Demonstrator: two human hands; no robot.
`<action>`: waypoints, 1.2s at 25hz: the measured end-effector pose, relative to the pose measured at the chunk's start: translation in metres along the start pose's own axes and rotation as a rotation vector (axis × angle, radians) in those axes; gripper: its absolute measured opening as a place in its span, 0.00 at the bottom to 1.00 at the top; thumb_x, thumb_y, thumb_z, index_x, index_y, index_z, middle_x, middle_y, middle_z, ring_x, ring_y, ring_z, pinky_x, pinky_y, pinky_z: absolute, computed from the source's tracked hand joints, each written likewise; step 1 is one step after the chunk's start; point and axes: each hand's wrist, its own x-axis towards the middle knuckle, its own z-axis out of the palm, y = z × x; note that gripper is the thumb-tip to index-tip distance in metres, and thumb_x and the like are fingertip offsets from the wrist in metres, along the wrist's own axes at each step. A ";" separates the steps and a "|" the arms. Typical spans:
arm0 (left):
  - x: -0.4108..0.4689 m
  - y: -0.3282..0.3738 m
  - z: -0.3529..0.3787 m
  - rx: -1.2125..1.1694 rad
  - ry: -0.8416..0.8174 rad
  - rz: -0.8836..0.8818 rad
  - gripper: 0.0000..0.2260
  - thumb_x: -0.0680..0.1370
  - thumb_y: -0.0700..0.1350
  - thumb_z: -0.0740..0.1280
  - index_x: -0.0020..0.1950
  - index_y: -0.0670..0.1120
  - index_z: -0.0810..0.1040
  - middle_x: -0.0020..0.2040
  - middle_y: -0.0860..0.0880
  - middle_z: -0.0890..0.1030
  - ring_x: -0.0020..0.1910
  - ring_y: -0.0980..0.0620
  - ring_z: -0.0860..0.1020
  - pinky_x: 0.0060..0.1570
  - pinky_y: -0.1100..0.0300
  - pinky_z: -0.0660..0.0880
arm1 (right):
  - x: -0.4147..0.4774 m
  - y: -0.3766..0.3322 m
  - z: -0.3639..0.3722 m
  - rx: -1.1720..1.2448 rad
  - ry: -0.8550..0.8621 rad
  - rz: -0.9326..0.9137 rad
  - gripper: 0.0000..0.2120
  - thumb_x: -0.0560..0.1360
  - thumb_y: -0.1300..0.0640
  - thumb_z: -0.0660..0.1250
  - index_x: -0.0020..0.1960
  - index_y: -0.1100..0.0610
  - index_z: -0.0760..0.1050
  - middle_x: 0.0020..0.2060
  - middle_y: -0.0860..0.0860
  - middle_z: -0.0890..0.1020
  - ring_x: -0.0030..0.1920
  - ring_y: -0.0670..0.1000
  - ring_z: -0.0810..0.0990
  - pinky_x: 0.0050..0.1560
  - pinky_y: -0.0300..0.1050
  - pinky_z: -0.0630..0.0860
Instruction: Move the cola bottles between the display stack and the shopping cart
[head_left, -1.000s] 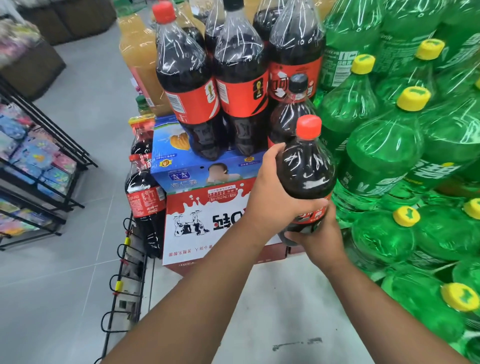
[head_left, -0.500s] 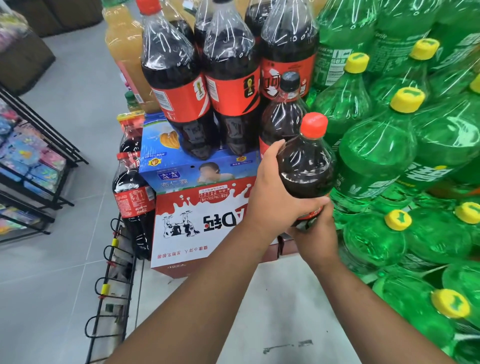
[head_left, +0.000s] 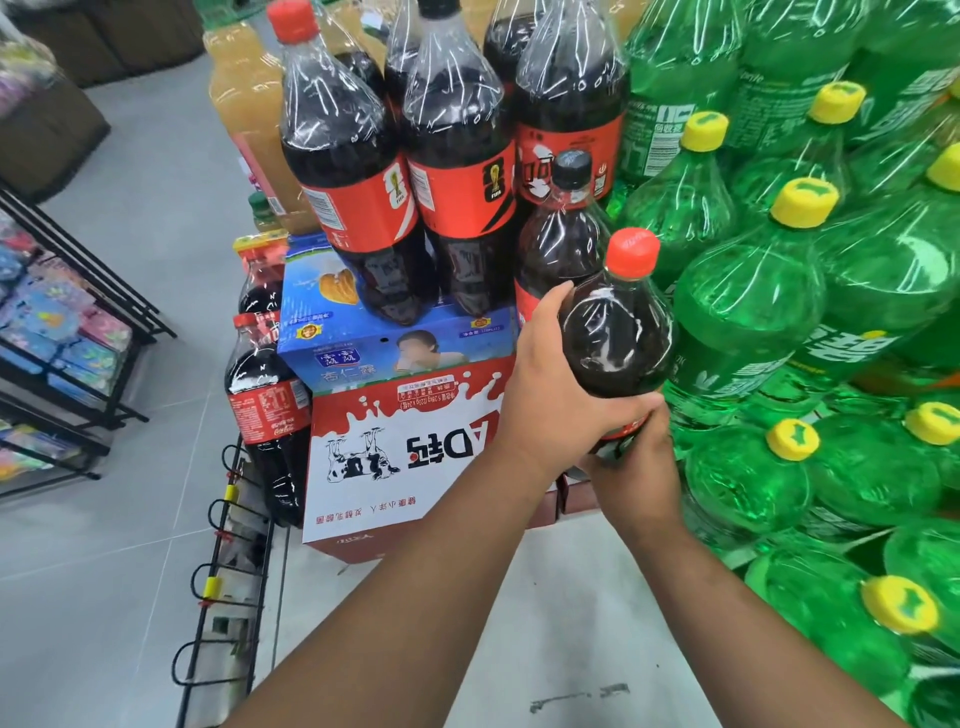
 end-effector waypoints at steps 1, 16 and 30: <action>-0.001 0.001 0.000 0.002 -0.003 -0.002 0.52 0.59 0.57 0.83 0.77 0.56 0.60 0.72 0.52 0.71 0.72 0.53 0.71 0.72 0.49 0.70 | 0.000 0.001 0.000 -0.004 -0.005 0.015 0.42 0.58 0.54 0.77 0.68 0.56 0.63 0.58 0.53 0.79 0.54 0.55 0.80 0.47 0.45 0.74; -0.010 0.039 -0.048 0.339 -0.224 -0.085 0.48 0.69 0.52 0.81 0.82 0.55 0.56 0.74 0.47 0.68 0.74 0.48 0.69 0.72 0.53 0.66 | -0.014 -0.052 -0.040 -0.454 -0.157 0.083 0.32 0.67 0.49 0.74 0.67 0.55 0.67 0.56 0.58 0.78 0.55 0.61 0.78 0.50 0.50 0.75; -0.059 0.135 -0.071 0.750 -0.369 0.303 0.27 0.77 0.59 0.71 0.75 0.56 0.70 0.69 0.51 0.74 0.69 0.49 0.73 0.66 0.50 0.72 | -0.076 -0.148 -0.164 -0.869 -0.228 -0.178 0.35 0.69 0.39 0.72 0.73 0.47 0.67 0.66 0.54 0.75 0.67 0.56 0.72 0.66 0.49 0.71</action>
